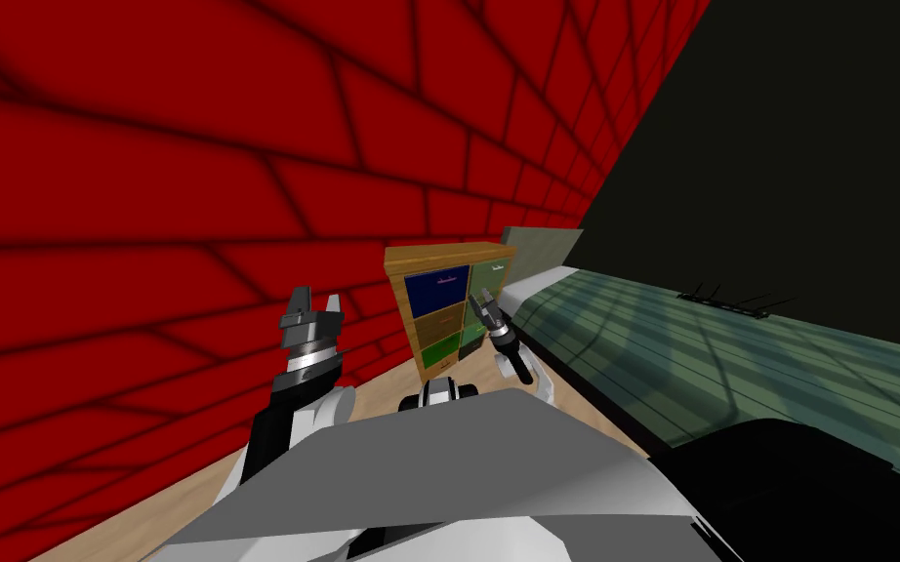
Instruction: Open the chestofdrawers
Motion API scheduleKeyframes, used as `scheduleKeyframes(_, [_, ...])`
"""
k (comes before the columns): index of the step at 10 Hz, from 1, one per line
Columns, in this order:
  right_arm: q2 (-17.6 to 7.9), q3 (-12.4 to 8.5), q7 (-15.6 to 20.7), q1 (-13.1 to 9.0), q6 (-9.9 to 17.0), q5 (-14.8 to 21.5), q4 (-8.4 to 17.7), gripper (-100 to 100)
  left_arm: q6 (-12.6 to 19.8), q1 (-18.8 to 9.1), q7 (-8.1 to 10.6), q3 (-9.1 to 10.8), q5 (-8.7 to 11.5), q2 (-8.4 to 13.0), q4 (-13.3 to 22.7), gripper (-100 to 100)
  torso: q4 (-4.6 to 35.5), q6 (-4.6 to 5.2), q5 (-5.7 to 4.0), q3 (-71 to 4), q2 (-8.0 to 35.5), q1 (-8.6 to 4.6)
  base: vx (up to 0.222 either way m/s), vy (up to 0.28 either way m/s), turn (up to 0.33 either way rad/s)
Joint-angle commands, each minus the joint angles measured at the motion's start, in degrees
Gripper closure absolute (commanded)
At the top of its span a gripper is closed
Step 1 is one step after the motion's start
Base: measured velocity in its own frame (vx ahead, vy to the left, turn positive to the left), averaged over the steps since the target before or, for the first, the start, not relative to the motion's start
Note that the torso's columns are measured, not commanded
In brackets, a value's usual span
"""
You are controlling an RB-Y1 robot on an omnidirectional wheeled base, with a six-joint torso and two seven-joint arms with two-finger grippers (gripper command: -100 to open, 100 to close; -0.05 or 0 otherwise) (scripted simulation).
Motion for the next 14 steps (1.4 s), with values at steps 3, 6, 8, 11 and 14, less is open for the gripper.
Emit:
scheduleKeyframes(3, [-0.93, 0.96, 7.50, -1.88, -1.76, 3.24, 4.08, -100, 0.00, 0.00, 0.00, 0.00, 0.00, 0.00, 0.00, 0, -0.01, 0.00, 0.01, -0.02, -0.03, 0.03, -0.011, 0.037, -0.047])
scheduleKeyframes(6, [-1.38, 1.35, 12.14, -2.80, -2.63, 4.83, 6.18, -100, 0.00, 0.00, 0.00, 0.00, 0.00, 0.00, 0.00, 0, -0.01, -0.01, 0.01, -0.02, -0.03, 0.03, -0.007, 0.037, -0.042])
scheduleKeyframes(8, [-1.38, 1.35, 15.25, -2.80, -2.63, 4.83, 6.18, -100, 0.00, 0.00, 0.00, 0.00, 0.00, 0.00, 0.00, 0, 0.00, 0.00, 0.02, 0.00, -0.01, 0.09, -0.005, 0.037, -0.027])
scheduleKeyframes(11, [-1.80, 1.69, 20.09, -3.68, -3.46, 6.43, 8.27, -100, 0.00, 0.00, 0.00, 0.00, 0.00, 0.00, 0.00, 0, 0.00, 0.00, 0.01, 0.01, 0.01, 0.06, -0.010, 0.033, -0.046])
scheduleKeyframes(14, [-2.16, 1.98, 24.97, -4.52, -4.26, 8.03, 10.36, -100, 0.00, 0.00, 0.00, 0.00, 0.00, 0.00, 0.00, 0, -0.01, -0.01, 0.02, -0.01, -0.02, 0.09, -0.004, 0.038, -0.047])
